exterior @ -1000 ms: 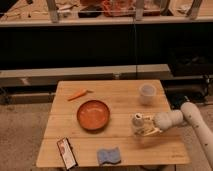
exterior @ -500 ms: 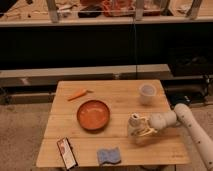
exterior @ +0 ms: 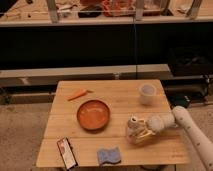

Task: Stand the bottle upright

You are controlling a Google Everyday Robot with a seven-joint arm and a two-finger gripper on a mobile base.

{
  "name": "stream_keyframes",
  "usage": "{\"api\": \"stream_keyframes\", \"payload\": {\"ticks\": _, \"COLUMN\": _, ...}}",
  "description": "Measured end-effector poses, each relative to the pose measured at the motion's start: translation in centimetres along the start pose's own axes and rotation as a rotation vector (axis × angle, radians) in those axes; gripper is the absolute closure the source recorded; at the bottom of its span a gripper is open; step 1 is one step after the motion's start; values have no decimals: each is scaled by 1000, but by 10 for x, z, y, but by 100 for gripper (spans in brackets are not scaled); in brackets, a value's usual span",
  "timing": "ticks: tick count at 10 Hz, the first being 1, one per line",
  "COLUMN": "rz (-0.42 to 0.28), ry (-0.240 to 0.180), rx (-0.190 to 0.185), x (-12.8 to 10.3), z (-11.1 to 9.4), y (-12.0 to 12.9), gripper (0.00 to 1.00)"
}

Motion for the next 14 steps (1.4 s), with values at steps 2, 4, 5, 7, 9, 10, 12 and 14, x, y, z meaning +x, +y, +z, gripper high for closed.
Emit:
{"api": "stream_keyframes", "payload": {"ticks": 2, "rz": -2, "ry": -6, "rx": 5, "x": 8, "z": 3, "y": 0, "gripper": 100}}
{"api": "stream_keyframes", "payload": {"ticks": 4, "rz": 8, "ry": -6, "rx": 1, "x": 14, "z": 6, "y": 0, "gripper": 100}}
{"api": "stream_keyframes", "payload": {"ticks": 5, "rz": 13, "ry": -6, "rx": -1, "x": 16, "z": 7, "y": -1, "gripper": 98}}
{"api": "stream_keyframes", "payload": {"ticks": 7, "rz": 20, "ry": -2, "rx": -5, "x": 19, "z": 8, "y": -1, "gripper": 82}}
{"api": "stream_keyframes", "payload": {"ticks": 9, "rz": 24, "ry": -1, "rx": -8, "x": 20, "z": 9, "y": 0, "gripper": 61}}
{"api": "stream_keyframes", "payload": {"ticks": 10, "rz": 25, "ry": -1, "rx": -9, "x": 21, "z": 9, "y": 0, "gripper": 51}}
{"api": "stream_keyframes", "payload": {"ticks": 12, "rz": 30, "ry": -1, "rx": -9, "x": 23, "z": 10, "y": 2, "gripper": 29}}
{"api": "stream_keyframes", "payload": {"ticks": 14, "rz": 37, "ry": -1, "rx": -8, "x": 25, "z": 10, "y": 3, "gripper": 20}}
